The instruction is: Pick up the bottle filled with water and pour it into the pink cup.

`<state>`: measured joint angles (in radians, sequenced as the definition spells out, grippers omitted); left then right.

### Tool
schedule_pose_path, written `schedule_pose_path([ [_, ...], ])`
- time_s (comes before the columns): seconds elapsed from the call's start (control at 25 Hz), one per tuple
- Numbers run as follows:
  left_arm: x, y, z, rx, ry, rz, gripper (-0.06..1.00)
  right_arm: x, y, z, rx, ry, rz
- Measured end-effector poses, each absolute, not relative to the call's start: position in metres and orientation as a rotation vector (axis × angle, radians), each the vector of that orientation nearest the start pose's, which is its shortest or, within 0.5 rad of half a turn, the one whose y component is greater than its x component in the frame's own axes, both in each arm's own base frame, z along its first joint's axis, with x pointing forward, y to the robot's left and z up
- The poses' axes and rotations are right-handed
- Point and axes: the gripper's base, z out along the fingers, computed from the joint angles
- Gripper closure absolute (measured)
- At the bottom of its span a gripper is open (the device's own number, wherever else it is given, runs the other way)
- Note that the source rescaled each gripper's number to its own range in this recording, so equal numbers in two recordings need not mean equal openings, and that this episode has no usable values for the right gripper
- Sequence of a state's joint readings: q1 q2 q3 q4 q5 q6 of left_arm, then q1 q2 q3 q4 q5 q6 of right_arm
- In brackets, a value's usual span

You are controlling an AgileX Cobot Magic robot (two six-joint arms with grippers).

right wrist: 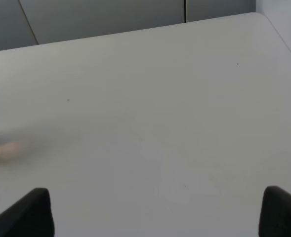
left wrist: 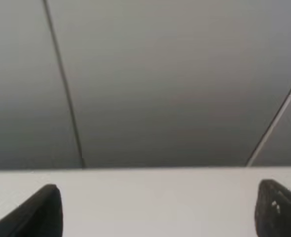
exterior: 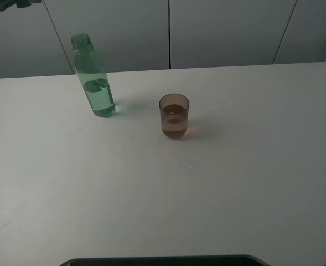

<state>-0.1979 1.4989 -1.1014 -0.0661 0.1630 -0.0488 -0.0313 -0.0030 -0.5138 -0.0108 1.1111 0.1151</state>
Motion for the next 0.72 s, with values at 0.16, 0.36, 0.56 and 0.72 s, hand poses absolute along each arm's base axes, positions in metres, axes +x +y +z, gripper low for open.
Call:
schedule_pose_path([
  [0.16,0.321,-0.048,0.322,0.06,2.372,-0.161,-0.05,-0.009,-0.001,0.277,0.153,2.072,0.038],
  [0.36,0.293,-0.042,0.328,0.084,2.627,-0.124,-0.05,-0.009,-0.001,0.277,0.153,2.072,0.038],
  [0.56,0.273,-0.039,0.326,0.102,2.816,-0.092,-0.05,-0.009,-0.001,0.277,0.153,2.072,0.038],
  [0.72,0.266,-0.038,0.329,0.074,2.844,-0.092,-0.05,-0.009,-0.001,0.277,0.153,2.072,0.038],
])
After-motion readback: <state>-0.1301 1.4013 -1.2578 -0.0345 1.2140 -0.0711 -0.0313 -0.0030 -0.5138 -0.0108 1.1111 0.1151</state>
